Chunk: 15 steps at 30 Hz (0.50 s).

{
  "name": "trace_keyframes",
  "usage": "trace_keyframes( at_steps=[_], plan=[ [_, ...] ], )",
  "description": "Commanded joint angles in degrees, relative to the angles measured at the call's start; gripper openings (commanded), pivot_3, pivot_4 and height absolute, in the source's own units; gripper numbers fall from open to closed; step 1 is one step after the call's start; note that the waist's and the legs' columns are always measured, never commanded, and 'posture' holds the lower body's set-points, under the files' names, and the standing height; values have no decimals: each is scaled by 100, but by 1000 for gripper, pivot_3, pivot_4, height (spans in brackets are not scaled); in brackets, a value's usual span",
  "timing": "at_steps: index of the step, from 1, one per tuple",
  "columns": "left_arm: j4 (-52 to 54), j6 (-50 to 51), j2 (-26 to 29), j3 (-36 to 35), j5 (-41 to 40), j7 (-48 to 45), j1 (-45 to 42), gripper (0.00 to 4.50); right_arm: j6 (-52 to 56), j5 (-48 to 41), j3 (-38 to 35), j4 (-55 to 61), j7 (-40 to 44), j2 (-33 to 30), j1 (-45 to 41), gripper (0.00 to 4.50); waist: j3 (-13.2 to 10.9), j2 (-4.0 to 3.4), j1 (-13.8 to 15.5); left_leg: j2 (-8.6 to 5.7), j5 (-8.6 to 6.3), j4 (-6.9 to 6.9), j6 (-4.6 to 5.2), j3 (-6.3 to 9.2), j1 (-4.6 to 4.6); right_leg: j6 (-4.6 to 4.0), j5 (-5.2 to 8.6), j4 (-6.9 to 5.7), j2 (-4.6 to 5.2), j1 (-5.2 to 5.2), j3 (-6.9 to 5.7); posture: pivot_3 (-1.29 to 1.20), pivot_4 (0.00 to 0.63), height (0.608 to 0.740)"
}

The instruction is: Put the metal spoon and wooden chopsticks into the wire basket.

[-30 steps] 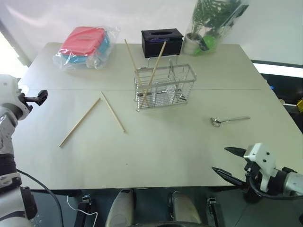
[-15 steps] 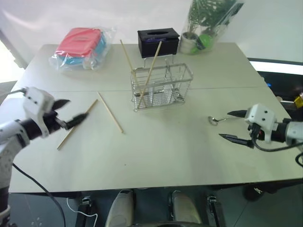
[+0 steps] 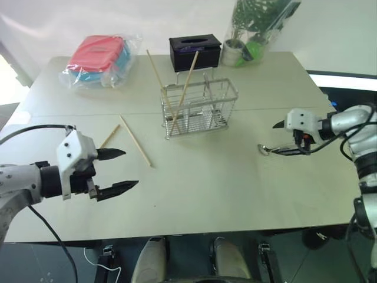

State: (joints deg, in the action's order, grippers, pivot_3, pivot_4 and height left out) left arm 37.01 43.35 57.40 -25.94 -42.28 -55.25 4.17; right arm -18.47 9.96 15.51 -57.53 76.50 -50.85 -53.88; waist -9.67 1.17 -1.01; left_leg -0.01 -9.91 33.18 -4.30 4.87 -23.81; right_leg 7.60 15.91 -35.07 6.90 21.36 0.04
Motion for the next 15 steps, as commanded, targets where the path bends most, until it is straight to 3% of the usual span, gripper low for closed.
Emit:
trace_keyframes(
  at_steps=[1,14,15],
  plan=[
    [172,-32,131,-96,-120,-42,-95,4500,-303,378,176,-530,31,-8,-384,4468,0,0,-6,0,0,0,0,0,0,0,0,0,0,0,0,0,150,710],
    [313,52,147,-132,-301,259,-221,4500,-312,913,319,-1271,-271,321,-888,4468,-3,-5,-134,1,0,-7,0,0,21,3,0,-10,-4,-13,6,0,150,710],
    [309,61,151,-136,-311,265,-234,4500,-315,920,316,-1278,-260,327,-879,4237,-4,-6,-140,1,0,-7,0,0,21,3,-1,-11,-4,-13,6,0,150,710]
  ],
)
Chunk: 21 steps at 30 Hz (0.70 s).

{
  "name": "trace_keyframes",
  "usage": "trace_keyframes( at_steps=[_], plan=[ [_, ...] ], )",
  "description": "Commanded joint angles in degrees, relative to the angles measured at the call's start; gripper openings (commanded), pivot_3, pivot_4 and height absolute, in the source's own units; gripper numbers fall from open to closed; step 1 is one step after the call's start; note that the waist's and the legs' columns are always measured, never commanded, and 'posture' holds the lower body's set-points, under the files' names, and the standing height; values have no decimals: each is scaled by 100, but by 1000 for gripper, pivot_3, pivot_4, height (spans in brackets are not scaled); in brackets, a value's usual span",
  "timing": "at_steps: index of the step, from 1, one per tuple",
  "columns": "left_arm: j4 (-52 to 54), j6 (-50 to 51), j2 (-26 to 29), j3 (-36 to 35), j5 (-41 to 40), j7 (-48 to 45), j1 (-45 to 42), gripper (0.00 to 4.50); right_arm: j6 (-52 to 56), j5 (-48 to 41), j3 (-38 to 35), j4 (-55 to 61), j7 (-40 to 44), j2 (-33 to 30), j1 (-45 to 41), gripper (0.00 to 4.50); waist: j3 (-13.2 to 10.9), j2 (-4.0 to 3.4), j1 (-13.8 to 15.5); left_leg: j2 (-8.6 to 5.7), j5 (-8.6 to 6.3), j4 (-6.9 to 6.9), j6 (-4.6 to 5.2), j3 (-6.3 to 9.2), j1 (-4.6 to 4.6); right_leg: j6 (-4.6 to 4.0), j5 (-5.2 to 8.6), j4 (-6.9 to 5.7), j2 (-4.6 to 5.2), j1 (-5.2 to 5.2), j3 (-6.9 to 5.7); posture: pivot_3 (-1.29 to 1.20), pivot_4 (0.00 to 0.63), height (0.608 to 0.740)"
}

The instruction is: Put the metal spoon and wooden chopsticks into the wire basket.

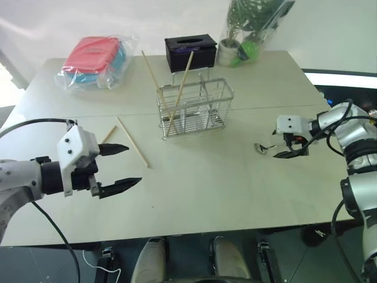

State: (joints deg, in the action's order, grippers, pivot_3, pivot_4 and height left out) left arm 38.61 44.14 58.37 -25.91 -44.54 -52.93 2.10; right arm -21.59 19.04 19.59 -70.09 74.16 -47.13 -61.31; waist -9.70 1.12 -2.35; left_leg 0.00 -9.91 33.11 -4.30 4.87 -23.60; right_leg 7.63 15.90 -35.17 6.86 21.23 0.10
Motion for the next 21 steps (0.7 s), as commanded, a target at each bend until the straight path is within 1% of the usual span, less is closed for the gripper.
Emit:
trace_keyframes(
  at_steps=[1,2,4,8,9,19,21],
  plan=[
    [148,-9,58,-150,-97,37,-34,4500,-10,11,-95,-25,-10,-44,-124,3945,0,0,-15,0,0,0,0,0,1,0,0,-1,0,0,0,0,150,710],
    [136,-2,65,-159,-108,35,-45,4500,-7,6,-98,-28,11,-43,-118,3617,0,0,-19,0,0,0,0,0,3,0,0,-2,0,-2,0,0,150,710],
    [113,-21,78,-178,-90,22,-43,4500,-7,-21,-116,-26,63,-43,-100,2660,0,0,-20,0,0,0,0,-1,5,0,0,-2,0,-2,1,0,150,710],
    [30,-31,98,-195,-106,27,-144,4500,4,-84,-171,-13,174,-44,-91,478,0,0,-17,0,0,-1,0,0,5,0,0,-3,0,-2,2,0,150,710],
    [23,-21,99,-197,-124,39,-175,4500,2,-89,-179,-8,193,-49,-89,20,0,0,-15,0,0,0,0,0,5,0,0,-3,0,-2,2,0,150,710],
    [-164,-10,139,-51,-121,84,-519,4500,10,-35,-184,-12,113,-64,-110,20,0,0,-21,0,0,-1,0,-1,8,1,0,-4,-1,-4,2,0,150,710],
    [-180,0,139,-34,-125,90,-575,4500,-41,16,-158,-15,-16,-60,-148,541,0,0,-20,0,0,-1,0,-1,8,1,0,-4,-1,-4,3,0,150,710]
  ],
)
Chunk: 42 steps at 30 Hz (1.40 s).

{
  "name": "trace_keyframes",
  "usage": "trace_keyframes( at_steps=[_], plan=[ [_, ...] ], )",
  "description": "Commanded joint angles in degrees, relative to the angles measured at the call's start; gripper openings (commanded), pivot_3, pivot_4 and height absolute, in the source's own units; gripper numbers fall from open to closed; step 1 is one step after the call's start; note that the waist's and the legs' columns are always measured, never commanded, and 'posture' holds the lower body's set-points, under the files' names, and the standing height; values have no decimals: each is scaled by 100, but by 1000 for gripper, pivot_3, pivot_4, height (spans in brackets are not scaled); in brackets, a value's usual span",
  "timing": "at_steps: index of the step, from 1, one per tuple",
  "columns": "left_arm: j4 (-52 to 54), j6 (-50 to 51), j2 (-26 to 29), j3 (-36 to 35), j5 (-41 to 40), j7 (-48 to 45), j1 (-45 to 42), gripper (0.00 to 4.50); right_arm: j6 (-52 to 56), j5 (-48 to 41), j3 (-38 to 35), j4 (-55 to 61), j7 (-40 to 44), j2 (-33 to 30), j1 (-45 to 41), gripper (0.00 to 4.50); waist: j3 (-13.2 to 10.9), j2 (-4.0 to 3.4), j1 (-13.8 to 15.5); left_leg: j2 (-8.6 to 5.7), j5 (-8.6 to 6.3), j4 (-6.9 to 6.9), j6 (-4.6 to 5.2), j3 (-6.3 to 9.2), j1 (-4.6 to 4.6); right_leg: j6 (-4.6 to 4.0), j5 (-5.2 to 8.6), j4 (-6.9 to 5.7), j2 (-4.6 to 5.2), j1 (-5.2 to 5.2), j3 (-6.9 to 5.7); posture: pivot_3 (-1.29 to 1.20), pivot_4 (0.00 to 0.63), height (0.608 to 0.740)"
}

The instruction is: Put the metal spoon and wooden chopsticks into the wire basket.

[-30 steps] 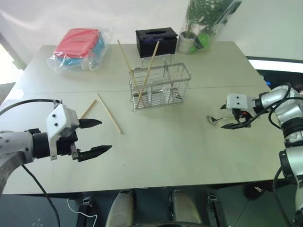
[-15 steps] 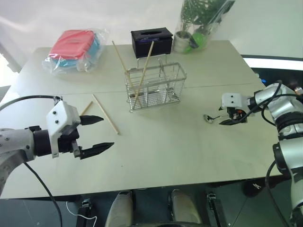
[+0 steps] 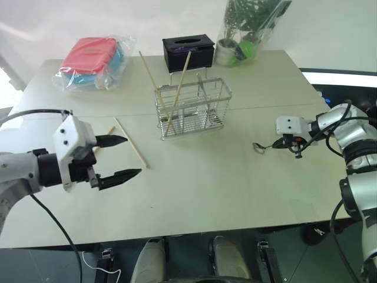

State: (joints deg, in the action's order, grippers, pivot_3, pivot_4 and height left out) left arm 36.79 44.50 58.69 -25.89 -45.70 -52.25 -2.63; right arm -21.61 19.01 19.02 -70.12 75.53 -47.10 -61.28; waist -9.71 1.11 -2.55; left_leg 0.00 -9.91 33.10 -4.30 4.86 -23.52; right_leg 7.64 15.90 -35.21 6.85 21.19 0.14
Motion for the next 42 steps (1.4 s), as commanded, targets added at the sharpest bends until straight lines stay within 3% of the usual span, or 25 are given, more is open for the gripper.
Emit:
trace_keyframes(
  at_steps=[1,3,14,17,19,29,33,37,42],
  plan=[
    [-4,-30,107,-33,-16,25,-122,4500,-43,44,-89,-18,-217,-56,-166,845,0,0,2,0,0,0,0,0,0,0,0,0,0,0,0,0,150,710],
    [-10,-19,107,-23,-26,35,-154,4500,-30,96,-59,-38,-321,-39,-191,1837,0,0,3,0,0,0,0,0,0,0,0,0,0,0,0,0,150,710],
    [173,120,80,-163,-206,169,-78,4500,86,283,-47,-204,-492,131,-195,1837,0,0,0,0,0,0,0,-1,1,2,-1,-1,-1,0,3,0,150,710],
    [205,146,76,-176,-228,203,-57,4500,143,268,-66,-225,-508,174,-202,1037,1,1,-1,0,0,0,0,-1,3,1,0,-1,-1,-1,3,0,150,710],
    [207,154,81,-181,-235,216,-55,4500,158,264,-66,-234,-458,184,-205,115,1,1,-1,0,0,0,0,-1,4,1,-1,-1,-2,-3,3,0,150,710],
    [168,156,106,-157,-269,281,-150,4500,51,198,-132,-202,-443,182,-214,43,1,1,1,0,0,1,0,-1,7,1,0,-1,-2,-7,4,0,150,710],
    [93,118,112,-87,-263,299,-244,4500,-24,-347,-513,69,123,231,-273,43,0,0,-1,0,0,0,0,-1,7,1,0,-2,-2,-7,5,0,150,710],
    [-9,118,102,-52,-256,297,-373,4500,596,-1393,-1102,1195,1124,330,18,43,-2,-3,-7,0,0,0,0,-1,8,15,-7,-2,-3,-7,5,0,150,710],
    [-86,74,80,22,-204,282,-440,4500,3187,-2982,-1745,4361,1464,270,986,43,-1,-2,49,1,0,-5,0,5,8,32,-4,-14,-5,-7,5,0,150,710]
  ],
)
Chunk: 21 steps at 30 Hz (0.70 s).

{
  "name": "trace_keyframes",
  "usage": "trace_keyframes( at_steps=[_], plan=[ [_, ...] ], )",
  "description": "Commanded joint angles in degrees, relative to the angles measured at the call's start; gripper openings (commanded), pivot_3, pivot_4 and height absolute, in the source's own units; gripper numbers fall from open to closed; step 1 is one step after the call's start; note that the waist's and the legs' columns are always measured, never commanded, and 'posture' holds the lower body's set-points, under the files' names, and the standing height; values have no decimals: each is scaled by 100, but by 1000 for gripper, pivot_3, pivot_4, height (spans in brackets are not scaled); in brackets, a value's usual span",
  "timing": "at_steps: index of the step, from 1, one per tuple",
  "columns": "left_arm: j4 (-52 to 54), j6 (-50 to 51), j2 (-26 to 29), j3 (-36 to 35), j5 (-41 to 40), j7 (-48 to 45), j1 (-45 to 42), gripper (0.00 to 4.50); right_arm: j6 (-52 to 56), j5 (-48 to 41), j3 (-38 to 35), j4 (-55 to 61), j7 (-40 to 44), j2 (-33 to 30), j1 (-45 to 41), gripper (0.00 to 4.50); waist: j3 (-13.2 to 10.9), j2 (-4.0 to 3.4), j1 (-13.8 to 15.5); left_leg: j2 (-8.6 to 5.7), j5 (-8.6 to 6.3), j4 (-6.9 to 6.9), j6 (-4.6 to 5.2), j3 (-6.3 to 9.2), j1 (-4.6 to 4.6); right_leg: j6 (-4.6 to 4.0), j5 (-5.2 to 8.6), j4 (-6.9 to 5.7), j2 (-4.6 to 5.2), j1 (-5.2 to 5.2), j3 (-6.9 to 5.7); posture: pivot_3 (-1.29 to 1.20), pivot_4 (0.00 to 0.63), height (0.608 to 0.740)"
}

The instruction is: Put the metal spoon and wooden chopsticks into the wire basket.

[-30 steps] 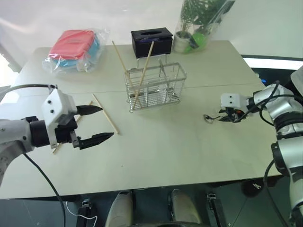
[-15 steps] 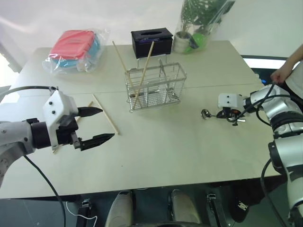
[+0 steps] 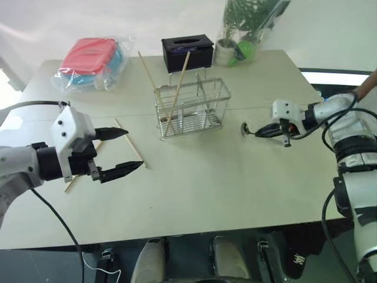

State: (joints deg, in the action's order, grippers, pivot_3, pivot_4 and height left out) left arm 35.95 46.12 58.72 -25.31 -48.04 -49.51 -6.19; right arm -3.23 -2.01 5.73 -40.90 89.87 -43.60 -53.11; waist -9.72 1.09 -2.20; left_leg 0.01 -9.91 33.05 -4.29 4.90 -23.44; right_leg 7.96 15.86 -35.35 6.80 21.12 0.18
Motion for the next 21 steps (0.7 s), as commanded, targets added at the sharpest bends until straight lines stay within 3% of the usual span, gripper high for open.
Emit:
trace_keyframes(
  at_steps=[1,5,10,15,21],
  plan=[
    [-31,-107,75,-7,55,0,-103,4500,2021,-1247,-587,1983,-109,-72,212,43,-3,-5,27,0,0,1,0,0,0,0,0,-2,0,0,0,0,150,710],
    [-148,-184,87,107,128,-44,-230,4500,3585,-2143,-1156,2841,-1059,219,-162,43,-3,-6,24,0,0,5,0,-1,0,-20,11,-3,0,4,1,0,150,710],
    [-277,-241,82,245,222,-94,-412,4500,4079,-2311,-1547,2478,-2646,945,-999,43,0,0,-23,1,0,4,-1,-2,-2,-23,12,-1,0,11,1,0,150,710],
    [-342,-312,85,283,284,-142,-457,4500,3245,-1879,-1598,1494,-4067,1655,-1488,43,1,3,-8,1,0,-4,0,-5,-10,-18,9,1,0,22,1,0,150,710],
    [-325,-338,56,271,309,-125,-451,4500,2480,-1619,-1461,736,-4700,2193,-1327,43,0,4,-15,1,0,-3,1,-5,-15,-3,0,-2,0,25,1,0,150,710]
  ],
)
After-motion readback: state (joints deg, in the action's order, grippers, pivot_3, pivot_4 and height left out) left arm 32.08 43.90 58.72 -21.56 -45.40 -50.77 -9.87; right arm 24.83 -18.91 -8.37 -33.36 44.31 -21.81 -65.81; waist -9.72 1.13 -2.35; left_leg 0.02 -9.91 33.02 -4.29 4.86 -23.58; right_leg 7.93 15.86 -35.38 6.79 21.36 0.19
